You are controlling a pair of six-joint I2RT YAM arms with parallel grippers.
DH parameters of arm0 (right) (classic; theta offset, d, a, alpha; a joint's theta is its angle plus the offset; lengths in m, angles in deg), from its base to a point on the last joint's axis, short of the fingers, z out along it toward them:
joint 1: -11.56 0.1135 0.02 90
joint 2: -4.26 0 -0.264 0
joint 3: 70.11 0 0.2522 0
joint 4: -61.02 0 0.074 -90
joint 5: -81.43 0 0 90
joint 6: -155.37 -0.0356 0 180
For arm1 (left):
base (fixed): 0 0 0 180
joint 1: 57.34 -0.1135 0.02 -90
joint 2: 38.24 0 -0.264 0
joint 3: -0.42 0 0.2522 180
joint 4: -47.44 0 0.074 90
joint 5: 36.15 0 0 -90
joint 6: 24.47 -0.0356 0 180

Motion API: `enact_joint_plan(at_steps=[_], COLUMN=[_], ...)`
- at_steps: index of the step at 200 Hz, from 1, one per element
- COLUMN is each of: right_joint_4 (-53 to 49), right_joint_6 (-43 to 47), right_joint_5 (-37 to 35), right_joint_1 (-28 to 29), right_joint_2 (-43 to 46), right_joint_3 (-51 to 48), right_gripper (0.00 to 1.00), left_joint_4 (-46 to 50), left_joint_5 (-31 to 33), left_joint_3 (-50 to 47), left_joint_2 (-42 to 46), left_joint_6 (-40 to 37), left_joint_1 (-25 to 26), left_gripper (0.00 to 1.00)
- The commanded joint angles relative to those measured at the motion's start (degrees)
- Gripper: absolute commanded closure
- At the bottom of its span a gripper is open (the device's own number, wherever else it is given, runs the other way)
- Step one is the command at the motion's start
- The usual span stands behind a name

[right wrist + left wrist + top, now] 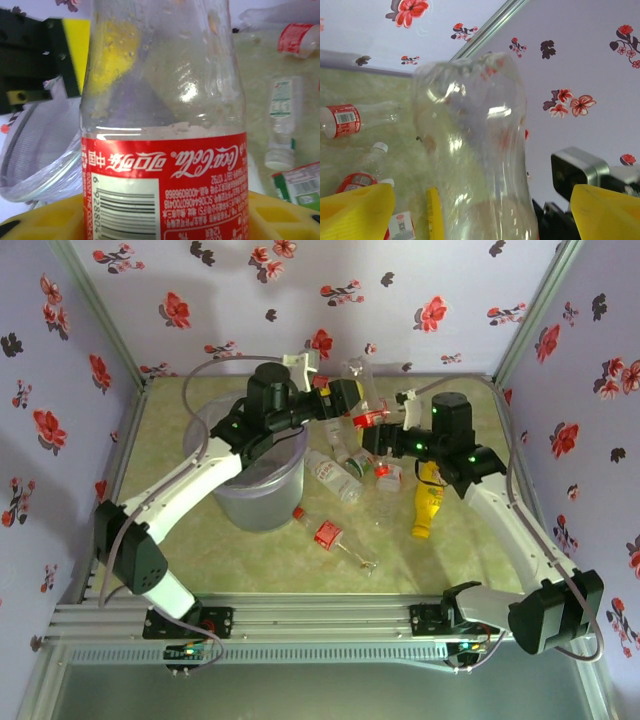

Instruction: Put the plastic bottles in the bin

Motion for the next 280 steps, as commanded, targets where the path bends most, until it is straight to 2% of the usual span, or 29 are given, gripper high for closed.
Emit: enact_joint_plan(at_steps=[1, 28, 44, 91, 106, 117, 134, 149, 187, 221, 249, 280], right_joint_4=[4.4, 6.99, 7.93, 5.94, 5.61, 4.95, 1.76, -2.47, -8.22, -14.71, -14.97, -14.03], right_joint_6=[-1.8, -2.7, -3.14, -1.62, -1.53, -1.37, -0.61, -0.15, -3.39, -2.85, -2.59, -3.18], right_joint_5=[4.04, 5.68, 5.95, 4.28, 3.71, 3.23, 1.17, -2.66, -12.69, -24.93, -26.01, -26.24], right_joint_1=[1.08, 1.52, 1.6, 1.53, 1.44, 1.43, 1.06, -0.29, -7.37, -11.83, -13.59, -13.69], right_joint_2=[0.67, 0.6, 0.61, -0.14, -0.08, -0.01, 0.13, 0.86, 6.09, 7.79, 7.43, 6.33], right_joint_3=[-0.5, -1.15, -1.38, -1.12, -0.96, -0.46, 1.2, 3.05, 3.77, 2.7, -0.34, -2.71], right_gripper=[0.54, 0.53, 0.54, 0.52, 0.47, 0.34, 0.1, 0.01, 0.01, 0.01, 0.01, 0.01], left_joint_4=[-4.32, -2.8, -3.36, -4.07, -4.12, -4.36, -4.49, -4.57, -1.84, 5.98, 14.1, 15.16], left_joint_5=[-1.18, -1.29, -2.04, -2.23, -2.1, -2.14, -2.14, -2.14, -1.36, 3.6, 8.94, 13.84], left_joint_3=[3.78, 6.83, 7.44, 8.81, 9.27, 9.77, 10.63, 11.46, 14.22, 14.18, 11.21, 1.64], left_joint_2=[-2.3, -5.14, -6.13, -6.28, -6.31, -6.37, -6.36, -5.68, -1.03, 6.9, 14.35, 22.92], left_joint_6=[1.42, 0.89, 1.53, 1.1, 0.93, 1.03, 0.99, 0.68, -2.91, -11.77, -19.36, -21.92], left_joint_1=[0.47, 1.16, 1.35, 1.44, 1.43, 1.36, 0.71, -0.45, -5.01, -9.15, -12.89, -16.91], left_gripper=[0.11, 0.13, 0.19, 0.54, 0.62, 0.66, 0.66, 0.67, 0.68, 0.68, 0.71, 0.73])
